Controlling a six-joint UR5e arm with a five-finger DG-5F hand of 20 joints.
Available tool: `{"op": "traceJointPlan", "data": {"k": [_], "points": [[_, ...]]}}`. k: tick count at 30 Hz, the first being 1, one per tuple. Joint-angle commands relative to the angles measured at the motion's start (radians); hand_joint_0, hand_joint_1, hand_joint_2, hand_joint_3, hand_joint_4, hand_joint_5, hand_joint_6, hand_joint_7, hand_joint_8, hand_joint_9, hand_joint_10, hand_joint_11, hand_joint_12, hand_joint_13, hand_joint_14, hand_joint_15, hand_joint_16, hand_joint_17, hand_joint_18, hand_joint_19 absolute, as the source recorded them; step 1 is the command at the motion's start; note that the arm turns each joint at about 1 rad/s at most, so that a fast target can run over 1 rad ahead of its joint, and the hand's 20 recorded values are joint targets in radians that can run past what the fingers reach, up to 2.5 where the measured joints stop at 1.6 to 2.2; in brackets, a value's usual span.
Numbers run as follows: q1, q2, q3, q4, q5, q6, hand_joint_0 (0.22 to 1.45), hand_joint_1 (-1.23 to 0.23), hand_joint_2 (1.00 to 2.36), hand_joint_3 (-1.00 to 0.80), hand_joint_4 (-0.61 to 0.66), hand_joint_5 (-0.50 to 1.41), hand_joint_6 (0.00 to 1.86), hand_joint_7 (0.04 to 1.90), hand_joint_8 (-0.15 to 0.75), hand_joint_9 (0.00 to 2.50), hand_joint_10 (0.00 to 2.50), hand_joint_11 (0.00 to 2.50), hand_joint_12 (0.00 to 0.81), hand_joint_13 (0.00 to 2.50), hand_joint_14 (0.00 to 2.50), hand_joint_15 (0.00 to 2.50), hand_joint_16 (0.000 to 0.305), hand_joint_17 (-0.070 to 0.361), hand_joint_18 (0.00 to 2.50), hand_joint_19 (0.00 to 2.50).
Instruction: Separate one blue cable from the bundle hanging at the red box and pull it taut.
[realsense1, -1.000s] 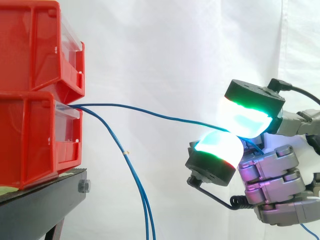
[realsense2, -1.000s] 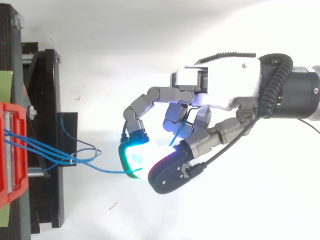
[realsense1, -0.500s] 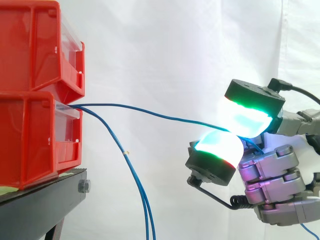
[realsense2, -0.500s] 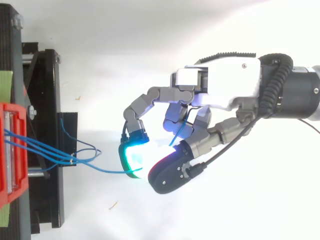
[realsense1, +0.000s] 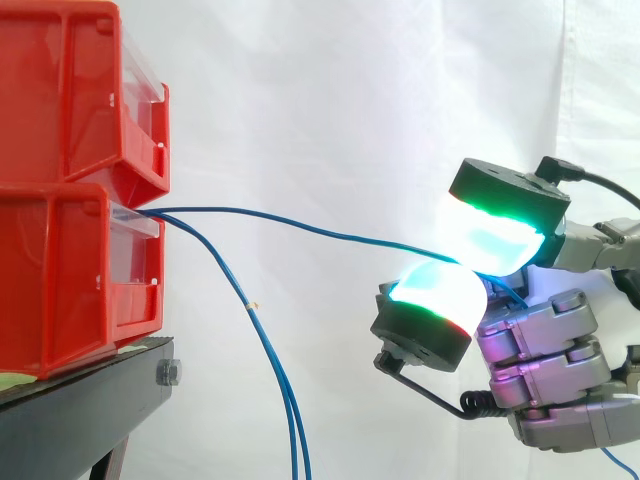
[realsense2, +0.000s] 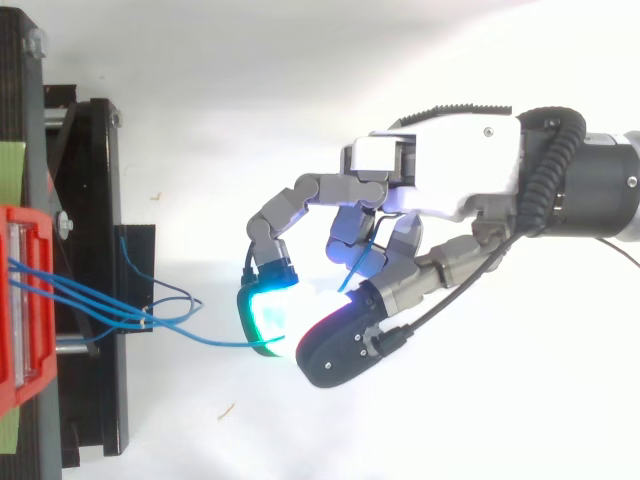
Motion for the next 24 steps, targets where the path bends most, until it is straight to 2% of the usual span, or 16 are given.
{"op": "traceJointPlan", "data": {"k": [1, 24], "points": [[0.0, 0.0, -0.001, 0.0, 0.0, 0.0, 0.64, -0.73, 1.02, -0.07, -0.1, -0.16, 0.88, 1.16, 0.312, 1.21, 1.95, 1.72, 0.361, 1.19, 1.99, 1.69, 0.05, 0.112, 1.46, 1.25], [0.0, 0.0, 0.001, 0.0, 0.0, 0.0, 0.64, -0.73, 1.02, -0.08, -0.1, -0.16, 0.88, 1.16, 0.317, 1.22, 1.93, 1.74, 0.361, 1.19, 1.99, 1.69, 0.049, 0.111, 1.46, 1.25]]}}
